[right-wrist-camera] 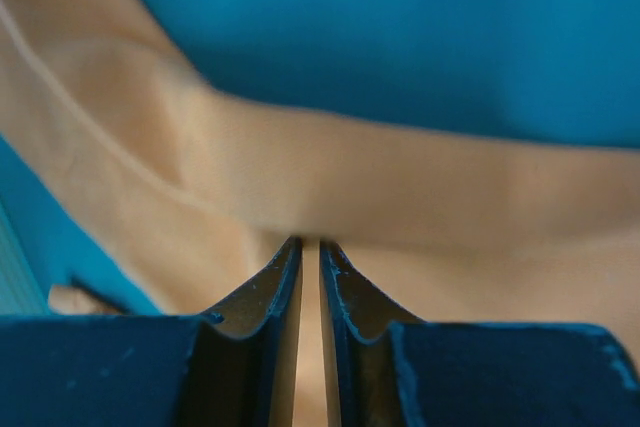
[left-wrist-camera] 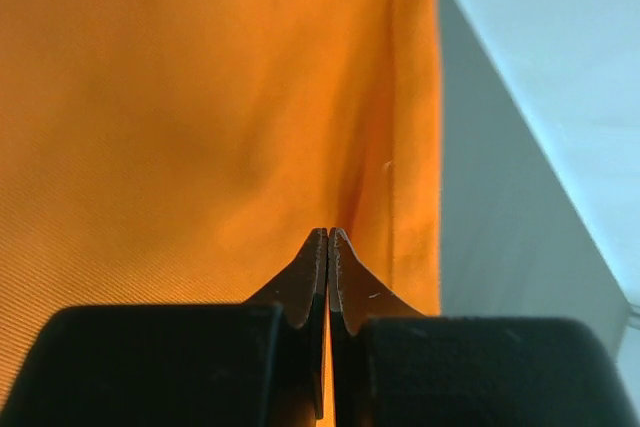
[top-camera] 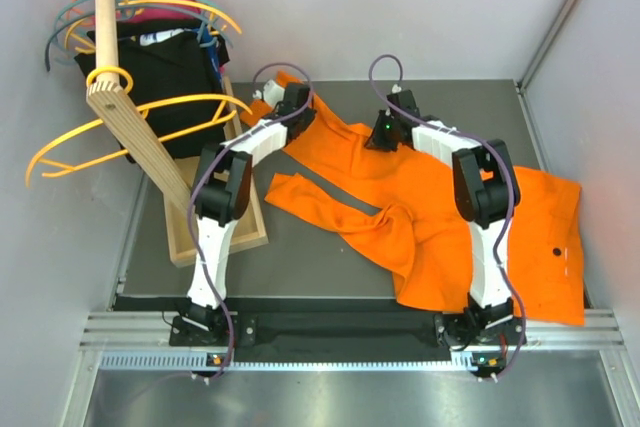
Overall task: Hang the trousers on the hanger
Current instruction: Flatten out the trousers at the center of the board.
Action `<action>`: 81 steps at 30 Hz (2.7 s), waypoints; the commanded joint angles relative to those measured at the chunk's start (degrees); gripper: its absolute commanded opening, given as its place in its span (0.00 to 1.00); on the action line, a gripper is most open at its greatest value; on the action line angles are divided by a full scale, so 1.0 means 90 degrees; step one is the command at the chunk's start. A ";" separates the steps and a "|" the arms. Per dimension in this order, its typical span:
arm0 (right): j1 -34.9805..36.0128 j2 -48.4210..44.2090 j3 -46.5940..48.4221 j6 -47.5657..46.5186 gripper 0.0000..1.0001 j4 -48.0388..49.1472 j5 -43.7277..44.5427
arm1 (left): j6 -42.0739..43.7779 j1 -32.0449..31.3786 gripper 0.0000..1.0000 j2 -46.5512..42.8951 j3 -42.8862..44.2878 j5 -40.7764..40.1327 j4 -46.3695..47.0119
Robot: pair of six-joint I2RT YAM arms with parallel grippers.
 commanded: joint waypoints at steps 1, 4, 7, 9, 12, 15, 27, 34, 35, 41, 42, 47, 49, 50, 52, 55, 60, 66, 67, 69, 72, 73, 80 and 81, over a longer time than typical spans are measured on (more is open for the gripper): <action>-0.0019 0.0324 0.0225 0.0272 0.13 0.1107 0.0664 | -0.0306 -0.0206 0.00 0.0399 0.0341 -0.0668 -0.0408; -0.0087 0.0939 0.0849 0.0281 0.13 0.1059 0.0626 | -0.0775 -0.0187 0.00 0.0693 0.0518 -0.0836 -0.0851; -0.0165 0.1447 0.1523 0.0242 0.14 0.1069 0.0791 | -0.1078 -0.0177 0.00 0.0781 0.0479 -0.0875 -0.1076; -0.0224 0.1886 0.2261 0.0242 0.15 0.1079 0.0908 | -0.1166 -0.0187 0.00 0.0772 0.0460 -0.1138 -0.1271; -0.0439 0.2820 0.3937 0.0233 0.18 0.0806 0.0870 | -0.0983 -0.0100 0.00 0.0723 0.0333 -0.1286 -0.1078; -0.0702 0.3527 0.5396 0.0194 0.18 0.0425 0.0490 | -0.0408 -0.0002 0.00 0.0674 0.0410 -0.0935 -0.0649; -0.1132 -0.0795 0.1528 -0.0695 0.46 -0.1154 -0.0058 | -0.0014 -0.0002 0.05 -0.0225 -0.0185 -0.0642 -0.0499; -0.1103 -0.2925 -0.0028 -0.1749 0.81 -0.3245 -0.1004 | -0.0260 0.0360 0.03 0.0196 0.0488 -0.0143 -0.1642; -0.1074 -0.3091 -0.0251 -0.1875 0.82 -0.3383 -0.1402 | 0.0099 0.0254 0.05 -0.0007 0.0518 -0.0230 -0.1633; -0.0654 -0.4128 -0.1394 -0.2024 0.90 -0.3492 -0.1610 | 0.1011 -0.0226 0.28 -0.0964 0.0236 -0.0543 -0.1808; -0.0644 -0.4186 -0.1511 -0.1869 0.91 -0.3453 -0.1708 | 0.0972 -0.0274 0.33 -0.1102 0.0119 -0.0592 -0.1944; -0.0313 -0.4071 -0.1709 -0.1935 1.00 -0.3120 -0.2460 | 0.1177 -0.0645 0.54 -0.1863 -0.0604 -0.0651 -0.2199; -0.0127 -0.3779 -0.1669 -0.1936 1.00 -0.3014 -0.2626 | 0.1235 -0.0714 0.54 -0.2117 -0.0993 -0.0486 -0.2306; -0.0117 -0.3699 -0.1679 -0.1897 1.00 -0.2839 -0.2607 | 0.1255 -0.0714 0.54 -0.2428 -0.1121 -0.0330 -0.2355; -0.0146 -0.3592 -0.1795 -0.1643 1.00 -0.2604 -0.2394 | 0.1440 -0.0772 0.50 -0.2800 -0.1637 -0.0017 -0.2317; -0.0273 -0.3659 -0.1825 -0.1428 1.00 -0.2281 -0.2111 | 0.1936 -0.0860 0.49 -0.3727 -0.2320 0.0412 -0.2229; -0.0293 -0.3260 -0.1289 -0.1651 0.98 -0.2135 -0.2176 | 0.2748 -0.1046 0.46 -0.5017 -0.3532 0.1350 -0.2053; 0.0673 -0.1447 0.0212 -0.2121 0.87 -0.1852 -0.2851 | 0.3139 -0.1085 0.47 -0.7328 -0.5280 0.2873 -0.1848; 0.0897 -0.1269 0.0332 -0.2073 0.83 -0.1609 -0.2842 | 0.3159 -0.1085 0.47 -0.7575 -0.5408 0.3165 -0.1838; 0.1064 -0.0790 0.0683 -0.1790 0.76 -0.1354 -0.2832 | 0.3179 -0.1085 0.46 -0.8230 -0.5556 0.3323 -0.1955; 0.1367 -0.0264 0.1141 -0.1565 0.70 -0.1051 -0.2696 | 0.3247 -0.1085 0.46 -0.8806 -0.5537 0.3256 -0.2149; 0.1484 -0.0155 0.1211 -0.1516 0.71 -0.0876 -0.2685 | 0.3257 -0.1085 0.46 -0.8886 -0.5508 0.3169 -0.2228; 0.1885 0.0900 0.2090 -0.1651 0.83 -0.0952 -0.2276 | 0.3199 -0.1085 0.46 -0.9179 -0.5332 0.2845 -0.2619; 0.1895 0.0949 0.2120 -0.1700 0.83 -0.0953 -0.2188 | 0.3199 -0.1085 0.46 -0.9189 -0.5322 0.2932 -0.2629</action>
